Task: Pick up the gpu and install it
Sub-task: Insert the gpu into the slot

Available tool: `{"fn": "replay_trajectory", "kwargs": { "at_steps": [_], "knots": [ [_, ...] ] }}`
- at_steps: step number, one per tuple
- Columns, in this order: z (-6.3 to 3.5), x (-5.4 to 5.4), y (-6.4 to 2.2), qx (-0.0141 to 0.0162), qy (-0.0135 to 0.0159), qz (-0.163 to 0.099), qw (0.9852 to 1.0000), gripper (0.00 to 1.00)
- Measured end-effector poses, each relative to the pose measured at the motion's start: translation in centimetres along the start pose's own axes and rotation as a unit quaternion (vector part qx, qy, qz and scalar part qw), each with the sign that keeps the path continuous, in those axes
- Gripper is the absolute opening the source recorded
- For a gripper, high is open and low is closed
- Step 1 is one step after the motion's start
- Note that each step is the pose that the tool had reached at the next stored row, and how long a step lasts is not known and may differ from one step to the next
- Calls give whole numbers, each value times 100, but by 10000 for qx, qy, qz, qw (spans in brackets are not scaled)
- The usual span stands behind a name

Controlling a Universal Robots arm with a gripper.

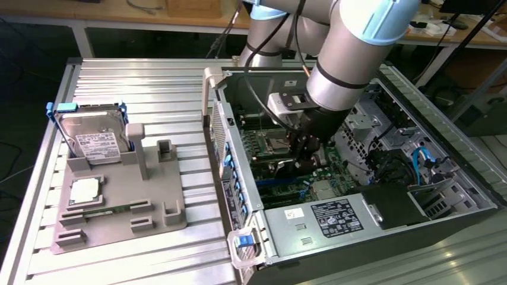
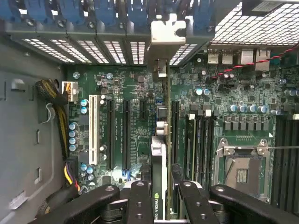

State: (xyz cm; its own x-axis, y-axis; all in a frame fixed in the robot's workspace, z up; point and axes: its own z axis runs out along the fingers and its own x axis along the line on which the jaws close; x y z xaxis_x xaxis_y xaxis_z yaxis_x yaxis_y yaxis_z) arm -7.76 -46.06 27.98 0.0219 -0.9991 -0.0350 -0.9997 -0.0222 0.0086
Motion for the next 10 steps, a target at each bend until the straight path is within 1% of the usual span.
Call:
{"fn": "replay_trajectory", "kwargs": {
  "at_steps": [1, 2, 5, 10],
  "knots": [
    [81, 1, 96, 3, -18, 0, 10000, 27],
    [90, 1, 108, 4, -24, 0, 10000, 27],
    [150, 2, 119, 4, -52, -1, 10000, 27],
    [150, 7, 121, 4, -53, 0, 10000, 27]
  ]
}}
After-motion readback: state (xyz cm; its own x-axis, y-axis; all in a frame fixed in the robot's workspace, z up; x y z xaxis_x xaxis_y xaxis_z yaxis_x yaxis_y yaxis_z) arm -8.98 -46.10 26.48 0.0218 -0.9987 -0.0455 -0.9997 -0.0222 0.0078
